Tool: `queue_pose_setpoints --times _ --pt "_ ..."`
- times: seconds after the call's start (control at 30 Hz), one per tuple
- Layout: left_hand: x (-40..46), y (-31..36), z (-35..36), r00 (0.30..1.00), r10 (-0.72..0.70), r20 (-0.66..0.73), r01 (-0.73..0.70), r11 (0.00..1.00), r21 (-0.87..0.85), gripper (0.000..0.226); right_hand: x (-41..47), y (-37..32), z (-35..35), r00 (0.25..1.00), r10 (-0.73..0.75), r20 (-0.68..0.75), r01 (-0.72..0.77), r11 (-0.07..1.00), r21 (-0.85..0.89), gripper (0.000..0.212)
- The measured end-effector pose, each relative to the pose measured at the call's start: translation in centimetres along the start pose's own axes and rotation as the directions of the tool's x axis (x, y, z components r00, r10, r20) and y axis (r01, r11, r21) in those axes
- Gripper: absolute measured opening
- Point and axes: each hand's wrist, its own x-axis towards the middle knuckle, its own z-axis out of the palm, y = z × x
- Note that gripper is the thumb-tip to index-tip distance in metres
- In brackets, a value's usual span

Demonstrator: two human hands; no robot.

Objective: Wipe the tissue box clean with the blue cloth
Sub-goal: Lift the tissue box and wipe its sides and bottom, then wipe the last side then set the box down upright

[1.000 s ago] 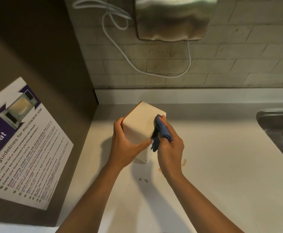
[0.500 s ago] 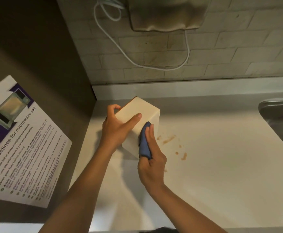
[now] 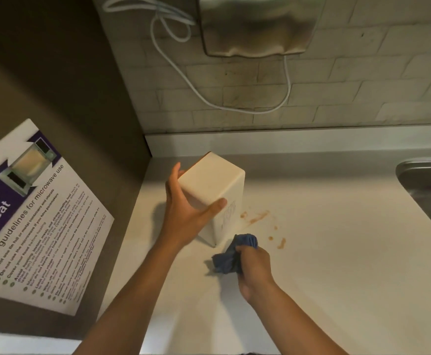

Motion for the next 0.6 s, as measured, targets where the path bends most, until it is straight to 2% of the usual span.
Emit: queue_pose_setpoints --times 0.1,0.23,0.33,0.43,0.53,0.6 --pt "-1.2 -1.6 1.0 0.999 -0.003 -0.048 0.004 1.000 0.029 0.131 0.4 -1.1 0.7 0.999 0.036 0.000 -0.036 0.994 0.107 0.021" --pt "-1.3 -1.4 2.0 0.989 -0.003 -0.149 0.022 0.992 0.126 0.116 0.7 -1.4 2.3 0.993 0.110 0.038 -0.114 0.983 0.143 0.017" --pt "-2.4 -0.5 2.1 0.985 0.121 -0.121 -0.097 0.977 0.188 0.115 0.7 -1.3 2.9 0.992 0.110 0.060 -0.117 0.985 0.130 0.016" --pt "-3.6 -0.4 1.9 0.966 0.259 -0.013 -0.248 0.936 0.250 0.118 0.7 -2.3 2.6 0.988 0.087 0.129 -0.110 0.976 0.186 0.016" --pt "-3.3 -0.7 1.7 0.897 0.440 0.037 -0.412 0.803 0.430 0.118 0.1 -3.7 2.2 0.949 0.078 0.307 -0.164 0.950 0.267 0.024" --pt "-2.3 -1.2 1.6 0.846 0.533 -0.005 -0.448 0.716 0.536 0.115 -0.3 -4.5 1.4 0.921 0.064 0.383 -0.194 0.930 0.311 0.032"
